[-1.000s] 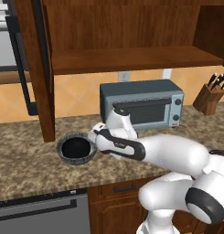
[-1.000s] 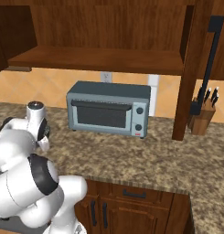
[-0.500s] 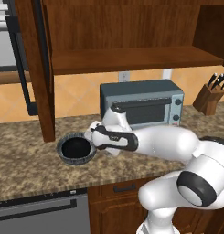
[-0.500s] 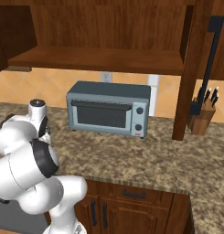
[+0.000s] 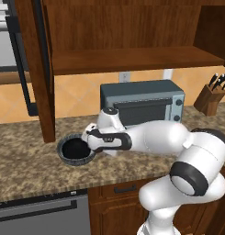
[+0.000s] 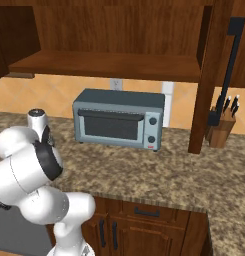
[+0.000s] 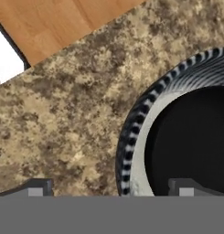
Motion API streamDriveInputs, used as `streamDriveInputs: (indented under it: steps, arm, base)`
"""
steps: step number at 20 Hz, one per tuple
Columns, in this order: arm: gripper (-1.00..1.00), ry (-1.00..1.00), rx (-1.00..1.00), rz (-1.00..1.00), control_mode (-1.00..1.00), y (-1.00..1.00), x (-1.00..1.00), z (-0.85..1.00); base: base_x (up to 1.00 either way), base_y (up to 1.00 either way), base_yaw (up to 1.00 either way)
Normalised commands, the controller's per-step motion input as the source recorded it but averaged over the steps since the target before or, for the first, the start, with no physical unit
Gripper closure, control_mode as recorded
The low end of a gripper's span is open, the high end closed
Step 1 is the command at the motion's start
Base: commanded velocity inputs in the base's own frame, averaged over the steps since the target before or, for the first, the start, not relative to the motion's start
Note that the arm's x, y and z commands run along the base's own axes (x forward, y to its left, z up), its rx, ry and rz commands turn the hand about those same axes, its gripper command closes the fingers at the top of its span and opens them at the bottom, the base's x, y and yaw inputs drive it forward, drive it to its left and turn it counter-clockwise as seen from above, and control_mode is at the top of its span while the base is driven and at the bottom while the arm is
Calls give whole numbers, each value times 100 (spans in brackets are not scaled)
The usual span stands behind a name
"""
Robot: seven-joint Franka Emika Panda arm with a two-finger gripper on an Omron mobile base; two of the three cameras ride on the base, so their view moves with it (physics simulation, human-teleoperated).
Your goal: Pick up the bowls on the counter and stack them on top of one another in the open cabinet. Place the smaller bowl on top of the larger bowl.
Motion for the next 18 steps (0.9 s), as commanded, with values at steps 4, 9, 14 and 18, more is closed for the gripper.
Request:
streamDriveInputs:
  steps: [4, 9, 14, 18]
  arm:
    - [-100, 0, -7, 0, -100, 13, 15, -19]
    - [-100, 0, -5, 0, -100, 14, 17, -16]
    - [-100, 0, -6, 0, -100, 9, 9, -26]
    - [100, 0, -4, 1, -100, 0, 0, -26]
  base:
    - [0, 0, 0]
    - [0, 0, 0]
    - [0, 0, 0]
    - [0, 0, 0]
